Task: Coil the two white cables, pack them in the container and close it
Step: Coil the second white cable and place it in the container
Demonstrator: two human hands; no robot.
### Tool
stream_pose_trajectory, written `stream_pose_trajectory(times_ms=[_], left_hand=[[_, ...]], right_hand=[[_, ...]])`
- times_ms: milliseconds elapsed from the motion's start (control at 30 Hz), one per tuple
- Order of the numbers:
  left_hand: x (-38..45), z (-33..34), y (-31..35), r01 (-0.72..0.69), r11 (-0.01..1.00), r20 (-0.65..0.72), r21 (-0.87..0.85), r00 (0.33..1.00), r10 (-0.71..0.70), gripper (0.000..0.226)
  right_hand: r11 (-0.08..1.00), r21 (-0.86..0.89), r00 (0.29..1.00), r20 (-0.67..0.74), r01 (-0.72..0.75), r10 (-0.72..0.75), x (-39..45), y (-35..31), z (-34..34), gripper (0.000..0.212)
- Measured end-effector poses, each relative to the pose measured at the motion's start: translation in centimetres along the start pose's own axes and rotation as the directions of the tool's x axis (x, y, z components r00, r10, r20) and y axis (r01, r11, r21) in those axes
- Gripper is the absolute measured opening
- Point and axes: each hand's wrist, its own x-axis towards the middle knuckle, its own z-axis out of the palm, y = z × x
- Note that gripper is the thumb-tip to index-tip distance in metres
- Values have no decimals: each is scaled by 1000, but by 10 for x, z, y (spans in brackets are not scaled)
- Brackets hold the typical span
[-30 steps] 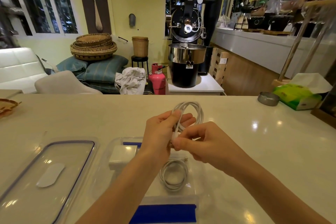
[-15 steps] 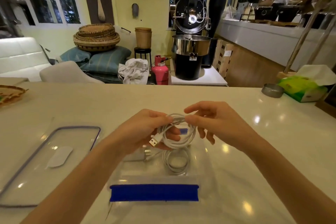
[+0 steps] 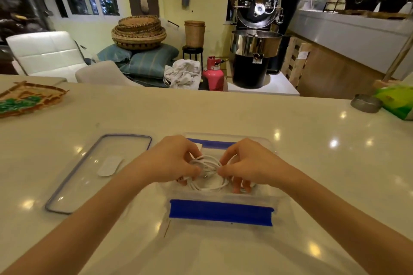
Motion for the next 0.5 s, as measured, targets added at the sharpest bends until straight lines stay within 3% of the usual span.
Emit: stream_pose_trajectory(times_ms=[167, 300, 500], left_hand=[[-8, 13, -1, -16, 978, -201, 207, 978, 58, 34], [-11, 13, 4, 28, 946, -196, 323, 980, 38, 20], [-4, 20, 2, -7, 898, -117, 439, 991, 65, 20]], right_hand=[[997, -70, 999, -38, 16, -18, -1, 4, 9, 8], [991, -130, 998, -47, 37, -43, 2, 5, 16, 8], [970, -239, 996, -67, 42, -59, 4, 8, 16, 14]])
